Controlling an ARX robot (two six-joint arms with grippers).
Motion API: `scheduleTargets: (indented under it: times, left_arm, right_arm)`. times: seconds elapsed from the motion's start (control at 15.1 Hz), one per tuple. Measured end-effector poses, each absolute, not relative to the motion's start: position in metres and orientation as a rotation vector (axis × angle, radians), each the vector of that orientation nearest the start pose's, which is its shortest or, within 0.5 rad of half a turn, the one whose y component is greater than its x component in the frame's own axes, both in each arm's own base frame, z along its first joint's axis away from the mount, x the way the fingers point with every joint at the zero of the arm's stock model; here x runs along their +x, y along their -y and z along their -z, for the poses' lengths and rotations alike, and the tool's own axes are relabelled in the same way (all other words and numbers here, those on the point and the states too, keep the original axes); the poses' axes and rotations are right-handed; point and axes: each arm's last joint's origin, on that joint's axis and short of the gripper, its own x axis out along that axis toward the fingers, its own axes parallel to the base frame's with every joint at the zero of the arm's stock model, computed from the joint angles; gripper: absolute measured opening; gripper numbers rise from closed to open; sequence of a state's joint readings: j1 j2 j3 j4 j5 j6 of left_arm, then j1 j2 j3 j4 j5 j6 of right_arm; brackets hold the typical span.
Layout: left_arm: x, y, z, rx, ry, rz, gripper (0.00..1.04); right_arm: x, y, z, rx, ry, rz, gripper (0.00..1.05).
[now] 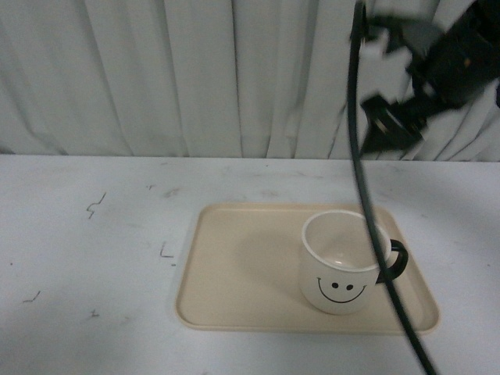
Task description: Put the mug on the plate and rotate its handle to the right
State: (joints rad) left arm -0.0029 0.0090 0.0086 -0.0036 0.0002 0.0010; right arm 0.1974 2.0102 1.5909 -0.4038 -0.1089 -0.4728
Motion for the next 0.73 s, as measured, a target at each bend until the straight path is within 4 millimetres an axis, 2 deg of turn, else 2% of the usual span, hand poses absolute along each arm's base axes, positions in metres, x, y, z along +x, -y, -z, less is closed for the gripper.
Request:
scheduleTargets:
  times: [0.07, 0.13, 0.2, 0.27, 0.33, 0.6, 0.73]
  left_arm:
    - [0.098, 0.000, -0.165, 0.001, -0.004, 0.003, 0.98]
    - [0.098, 0.000, -0.165, 0.001, -0.005, 0.001, 0.98]
    - [0.098, 0.000, -0.165, 0.001, -0.004, 0.000, 0.98]
    - [0.098, 0.000, -0.165, 0.001, -0.004, 0.002, 0.98]
    - [0.098, 0.000, -0.165, 0.001, -0.004, 0.002, 0.98]
    - [0.098, 0.000, -0.165, 0.001, -0.004, 0.002, 0.98]
    - [0.098, 0.000, -0.165, 0.001, -0.004, 0.002, 0.98]
  right_arm:
    - [0.423, -0.084, -0.241, -0.376, -0.450, -0.208, 0.75]
    - [0.396, -0.076, -0.230, -0.233, -0.278, -0.073, 0.62]
    - [0.371, -0.063, -0.207, -0.131, -0.181, -0.032, 0.49]
    - [0.347, -0.048, -0.188, -0.079, -0.124, -0.003, 0.36]
    - [0.337, -0.043, -0.185, -0.064, -0.100, 0.007, 0.31]
    - [0.310, -0.032, -0.189, -0.032, -0.016, 0.022, 0.16]
    - [0.289, -0.030, -0.199, -0.015, 0.048, 0.004, 0.02]
